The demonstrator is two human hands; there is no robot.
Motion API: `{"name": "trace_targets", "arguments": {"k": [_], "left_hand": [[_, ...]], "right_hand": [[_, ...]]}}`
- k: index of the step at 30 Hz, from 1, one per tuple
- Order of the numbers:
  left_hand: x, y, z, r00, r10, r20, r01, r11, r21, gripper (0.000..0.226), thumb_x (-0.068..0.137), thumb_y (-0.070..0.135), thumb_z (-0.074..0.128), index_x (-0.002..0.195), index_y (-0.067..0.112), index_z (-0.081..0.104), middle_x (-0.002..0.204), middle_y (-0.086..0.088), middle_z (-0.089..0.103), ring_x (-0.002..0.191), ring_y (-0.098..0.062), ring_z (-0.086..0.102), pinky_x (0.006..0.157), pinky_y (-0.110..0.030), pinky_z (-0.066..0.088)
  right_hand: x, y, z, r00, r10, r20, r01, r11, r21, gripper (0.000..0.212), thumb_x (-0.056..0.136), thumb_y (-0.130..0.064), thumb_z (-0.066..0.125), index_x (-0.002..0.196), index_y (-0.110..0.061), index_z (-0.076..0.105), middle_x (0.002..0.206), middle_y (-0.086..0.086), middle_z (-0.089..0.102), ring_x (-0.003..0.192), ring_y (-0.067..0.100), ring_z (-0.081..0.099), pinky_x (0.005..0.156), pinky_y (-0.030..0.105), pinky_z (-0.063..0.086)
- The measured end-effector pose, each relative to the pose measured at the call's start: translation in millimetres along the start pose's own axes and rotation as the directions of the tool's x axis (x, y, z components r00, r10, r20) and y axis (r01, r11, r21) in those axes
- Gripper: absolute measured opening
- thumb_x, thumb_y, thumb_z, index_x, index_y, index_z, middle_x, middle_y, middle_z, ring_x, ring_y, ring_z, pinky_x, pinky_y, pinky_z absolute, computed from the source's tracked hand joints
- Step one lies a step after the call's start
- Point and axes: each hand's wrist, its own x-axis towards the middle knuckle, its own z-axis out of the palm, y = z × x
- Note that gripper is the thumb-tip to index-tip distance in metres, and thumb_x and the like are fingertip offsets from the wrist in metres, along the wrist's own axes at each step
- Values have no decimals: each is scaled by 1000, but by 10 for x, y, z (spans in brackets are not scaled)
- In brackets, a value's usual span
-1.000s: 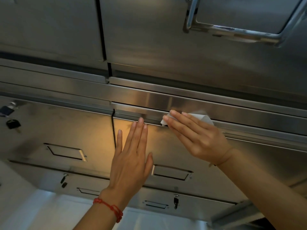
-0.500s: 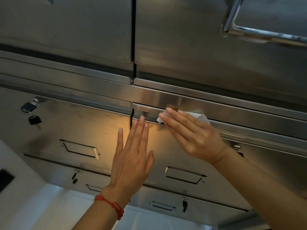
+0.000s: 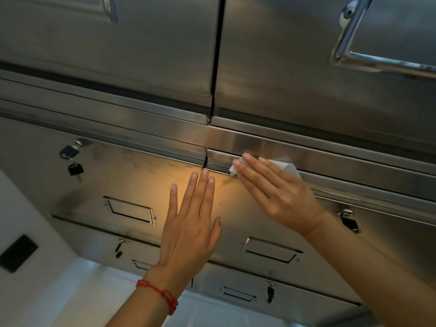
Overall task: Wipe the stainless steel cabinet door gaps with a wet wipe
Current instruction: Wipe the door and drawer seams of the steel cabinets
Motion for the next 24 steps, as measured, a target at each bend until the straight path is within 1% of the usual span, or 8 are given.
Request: {"name": "trace_targets", "arguments": {"k": [6,8,10,13,16,19,22,24], "left_hand": [[-72,-54,-113,1000,-10,-19,11,1000,24,63,87,34,33,141,2,23,148,-19,31,135,-36,29,108,-51,15],[-90,-62,-151,999,-21,-24,22,999,32,64,87,34,32,141,2,22,148,-19,30,136,-36,29,109,-51,15],[-116,-62,-187,999,-32,-26,33,998,49,63,87,35,32,141,3,22,148,-19,30,136,-35,29,110,-53,16],[-166,-61,-249,998,-47,-28,50,995,88,63,88,35,33,141,3,25,147,-19,31,136,-34,30,110,-55,21],[-232,-60,-323,998,-58,-40,62,994,89,62,88,34,33,141,3,26,148,-20,30,136,-35,29,112,-54,16],[-295,-34,-425,997,-68,-41,72,993,90,63,89,35,33,142,3,24,149,-19,29,136,-36,28,112,-49,11],[-341,14,-550,996,-73,-48,77,992,96,62,90,35,33,142,3,23,149,-19,28,137,-35,27,112,-49,10],[-353,40,-629,995,-78,-57,84,991,105,62,90,34,33,143,3,23,149,-19,28,138,-34,26,112,-50,12]], "right_hand": [[43,10,-46,1000,7,-3,-7,1000,17,28,94,3,46,111,1,68,118,17,64,112,28,60,88,35,54],[62,-9,-69,1000,27,-13,-26,999,32,29,95,4,44,108,2,69,116,18,64,110,29,61,86,35,55],[83,-49,-103,998,49,-30,-48,998,51,27,93,5,47,108,3,69,116,19,64,110,29,62,85,36,55],[112,-132,-167,996,74,-50,-70,994,79,30,95,6,42,110,3,68,118,19,63,111,28,61,87,36,55],[121,-209,-244,995,87,-56,-81,992,98,32,97,5,38,112,3,67,119,19,62,113,28,60,90,36,53],[138,-261,-336,992,97,-77,-88,990,113,28,96,4,44,112,3,67,120,19,62,113,28,60,89,35,54],[164,-303,-450,991,104,-88,-92,987,131,24,90,3,55,111,2,67,119,18,62,113,27,60,88,35,54],[193,-321,-529,989,116,-94,-101,984,145,25,89,2,56,110,1,68,119,18,63,112,27,60,90,34,53]]}}
